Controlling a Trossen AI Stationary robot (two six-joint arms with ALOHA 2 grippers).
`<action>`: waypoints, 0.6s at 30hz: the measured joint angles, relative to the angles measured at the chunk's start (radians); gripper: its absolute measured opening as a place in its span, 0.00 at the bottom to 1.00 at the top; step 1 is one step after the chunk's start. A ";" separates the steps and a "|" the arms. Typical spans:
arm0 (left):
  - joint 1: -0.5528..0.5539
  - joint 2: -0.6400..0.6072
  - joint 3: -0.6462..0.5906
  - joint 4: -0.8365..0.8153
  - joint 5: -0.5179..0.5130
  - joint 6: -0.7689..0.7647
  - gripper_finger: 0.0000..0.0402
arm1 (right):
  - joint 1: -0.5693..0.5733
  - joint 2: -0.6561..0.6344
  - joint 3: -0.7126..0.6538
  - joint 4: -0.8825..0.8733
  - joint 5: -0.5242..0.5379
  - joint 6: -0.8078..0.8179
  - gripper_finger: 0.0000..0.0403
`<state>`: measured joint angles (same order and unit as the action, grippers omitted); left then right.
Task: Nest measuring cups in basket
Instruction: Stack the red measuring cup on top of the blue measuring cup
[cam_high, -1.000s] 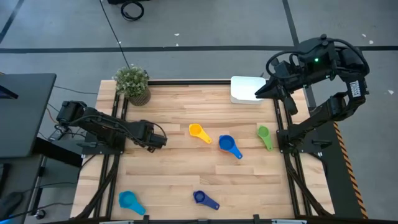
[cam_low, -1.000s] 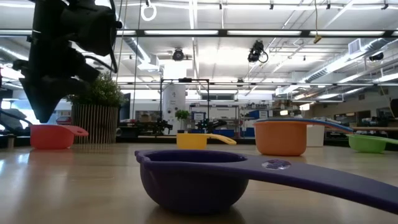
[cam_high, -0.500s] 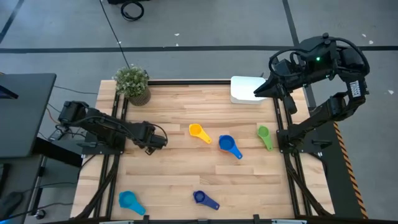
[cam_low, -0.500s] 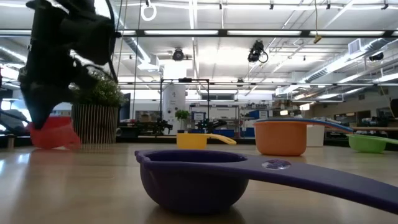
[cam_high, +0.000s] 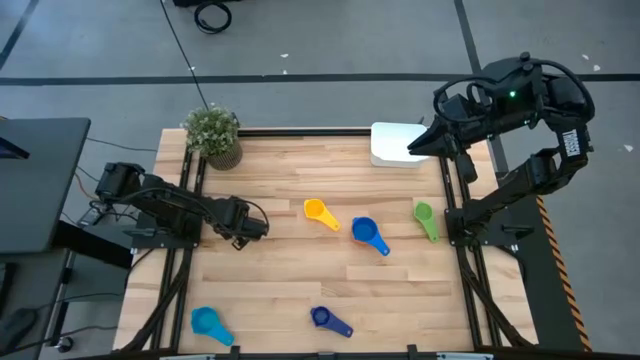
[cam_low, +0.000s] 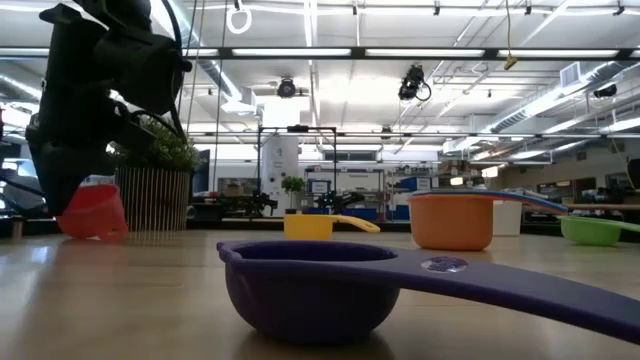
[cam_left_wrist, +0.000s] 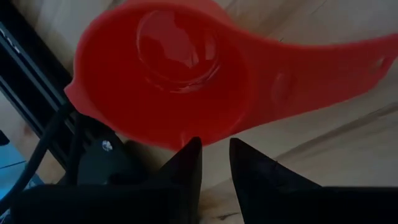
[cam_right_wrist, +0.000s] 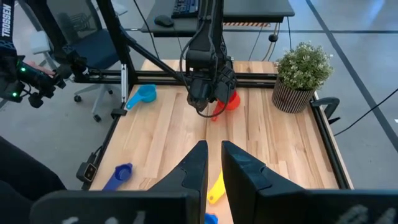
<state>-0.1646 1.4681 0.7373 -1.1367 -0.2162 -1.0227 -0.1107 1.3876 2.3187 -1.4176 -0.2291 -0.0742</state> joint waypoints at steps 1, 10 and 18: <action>0.000 0.000 0.000 0.000 -0.001 0.010 0.22 | 0.000 0.000 0.000 0.007 0.000 0.000 0.13; 0.000 0.000 0.001 -0.003 -0.068 0.052 0.22 | 0.000 0.000 0.000 0.042 0.000 0.000 0.13; 0.000 0.000 0.044 -0.064 -0.043 0.037 0.22 | 0.000 0.000 0.000 0.042 0.000 0.000 0.13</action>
<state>-0.1646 1.4681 0.7817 -1.2005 -0.2597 -0.9853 -0.1107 1.3876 2.3188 -1.3758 -0.2295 -0.0739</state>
